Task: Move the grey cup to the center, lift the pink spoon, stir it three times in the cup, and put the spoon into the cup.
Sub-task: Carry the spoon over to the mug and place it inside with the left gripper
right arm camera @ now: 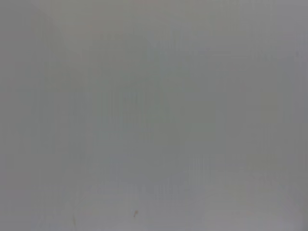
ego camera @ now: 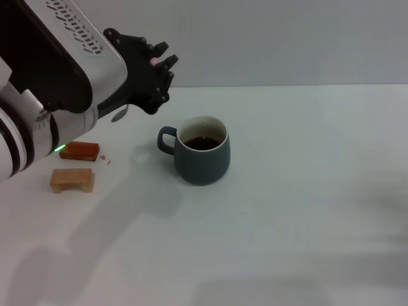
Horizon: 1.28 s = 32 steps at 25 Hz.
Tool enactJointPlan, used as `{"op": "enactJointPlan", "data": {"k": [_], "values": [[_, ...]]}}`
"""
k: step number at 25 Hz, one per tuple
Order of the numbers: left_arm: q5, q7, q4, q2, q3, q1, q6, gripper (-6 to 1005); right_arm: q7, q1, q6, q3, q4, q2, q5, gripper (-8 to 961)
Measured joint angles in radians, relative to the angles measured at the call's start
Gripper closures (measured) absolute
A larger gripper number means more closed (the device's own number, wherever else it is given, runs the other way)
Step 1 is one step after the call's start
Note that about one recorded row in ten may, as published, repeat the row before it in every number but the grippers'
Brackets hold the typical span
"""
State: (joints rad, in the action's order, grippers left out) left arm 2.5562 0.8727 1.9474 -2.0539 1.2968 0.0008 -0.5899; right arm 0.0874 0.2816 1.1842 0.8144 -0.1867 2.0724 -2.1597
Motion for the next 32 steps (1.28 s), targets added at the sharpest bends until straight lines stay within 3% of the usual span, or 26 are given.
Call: {"op": "enactJointPlan", "data": {"k": [6,8,15,26,32], "values": [[-0.116,0.060,-0.049,0.001,0.000,-0.007,0.081,864,0.000,0.003,0.000,0.008,0.000,0.000,0.000,954],[-0.225,0.138,-0.114,0.000,-0.033,-0.019,0.189,864,0.000,0.002,0.000,0.017,-0.001,0.000,0.000,954],[-0.251,0.160,-0.211,-0.001,-0.213,-0.014,0.538,864,0.000,0.000,-0.007,0.025,0.000,0.000,0.000,954],[-0.255,0.027,-0.297,-0.001,-0.265,-0.032,0.638,865,0.000,0.005,-0.011,0.025,-0.004,0.003,0.000,954],[-0.247,-0.002,-0.385,-0.002,-0.335,-0.053,0.793,864,0.000,0.006,-0.012,0.023,-0.006,0.003,0.000,954]]}}
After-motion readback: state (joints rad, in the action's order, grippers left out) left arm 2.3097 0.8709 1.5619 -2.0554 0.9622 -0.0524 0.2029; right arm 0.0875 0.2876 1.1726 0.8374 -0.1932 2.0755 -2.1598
